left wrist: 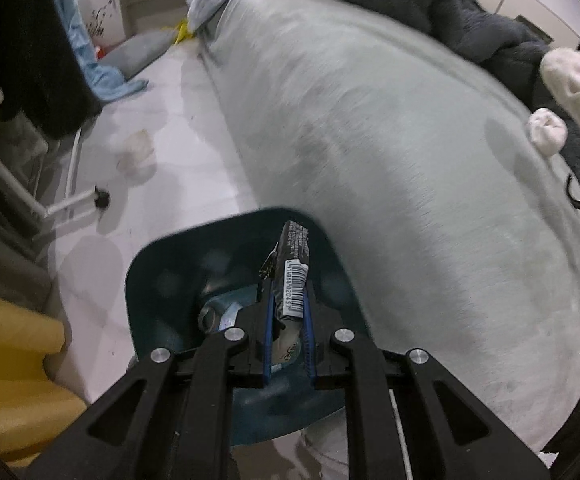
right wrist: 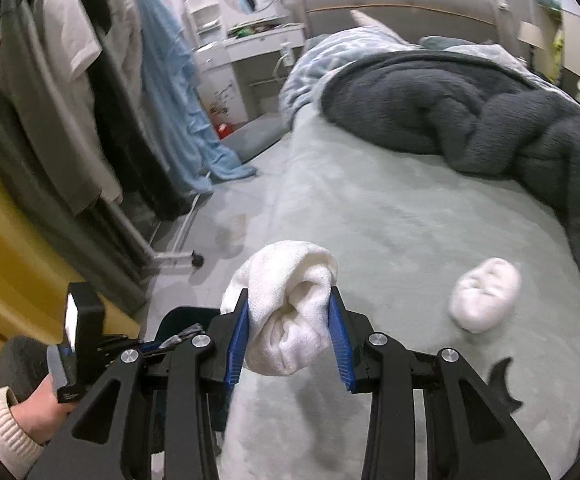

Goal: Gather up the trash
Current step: 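Carry the tissue packet and white sock over the teal bin with both tools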

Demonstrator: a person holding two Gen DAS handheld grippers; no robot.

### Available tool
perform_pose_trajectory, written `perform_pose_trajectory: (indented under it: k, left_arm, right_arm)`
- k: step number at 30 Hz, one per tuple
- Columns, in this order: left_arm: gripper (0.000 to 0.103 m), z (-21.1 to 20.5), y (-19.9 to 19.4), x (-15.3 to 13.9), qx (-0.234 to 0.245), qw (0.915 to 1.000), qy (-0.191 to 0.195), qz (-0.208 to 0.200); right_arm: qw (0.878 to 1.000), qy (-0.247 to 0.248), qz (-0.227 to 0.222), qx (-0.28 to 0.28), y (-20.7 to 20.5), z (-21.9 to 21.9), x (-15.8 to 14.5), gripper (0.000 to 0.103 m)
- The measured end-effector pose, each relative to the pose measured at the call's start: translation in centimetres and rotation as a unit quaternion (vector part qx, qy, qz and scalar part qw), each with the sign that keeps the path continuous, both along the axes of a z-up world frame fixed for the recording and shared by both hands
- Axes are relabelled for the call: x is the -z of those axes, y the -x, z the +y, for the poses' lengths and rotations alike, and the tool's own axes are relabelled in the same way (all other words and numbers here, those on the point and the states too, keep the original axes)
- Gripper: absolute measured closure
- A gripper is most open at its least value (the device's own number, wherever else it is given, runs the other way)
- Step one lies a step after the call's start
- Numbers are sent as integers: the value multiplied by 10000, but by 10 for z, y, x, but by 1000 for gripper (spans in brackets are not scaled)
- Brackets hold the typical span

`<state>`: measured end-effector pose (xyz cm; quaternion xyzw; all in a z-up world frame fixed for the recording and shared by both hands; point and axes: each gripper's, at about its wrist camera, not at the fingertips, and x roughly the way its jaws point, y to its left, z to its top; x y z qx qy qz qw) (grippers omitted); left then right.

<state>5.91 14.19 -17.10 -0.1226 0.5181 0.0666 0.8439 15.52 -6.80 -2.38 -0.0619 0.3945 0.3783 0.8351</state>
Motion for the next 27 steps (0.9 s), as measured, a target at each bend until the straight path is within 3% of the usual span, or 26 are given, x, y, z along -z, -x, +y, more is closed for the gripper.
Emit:
perform_pose_trajectory:
  k: [15,27]
  left_arm:
    - [89,25,10,62,-224,9941,188,1041]
    - [89,46,20,66,-431,9914,274,1207]
  right_arm:
    - [9947,638,186,-783,10,72,44,65]
    - [9885,915,349,-1152,22,113,64,65]
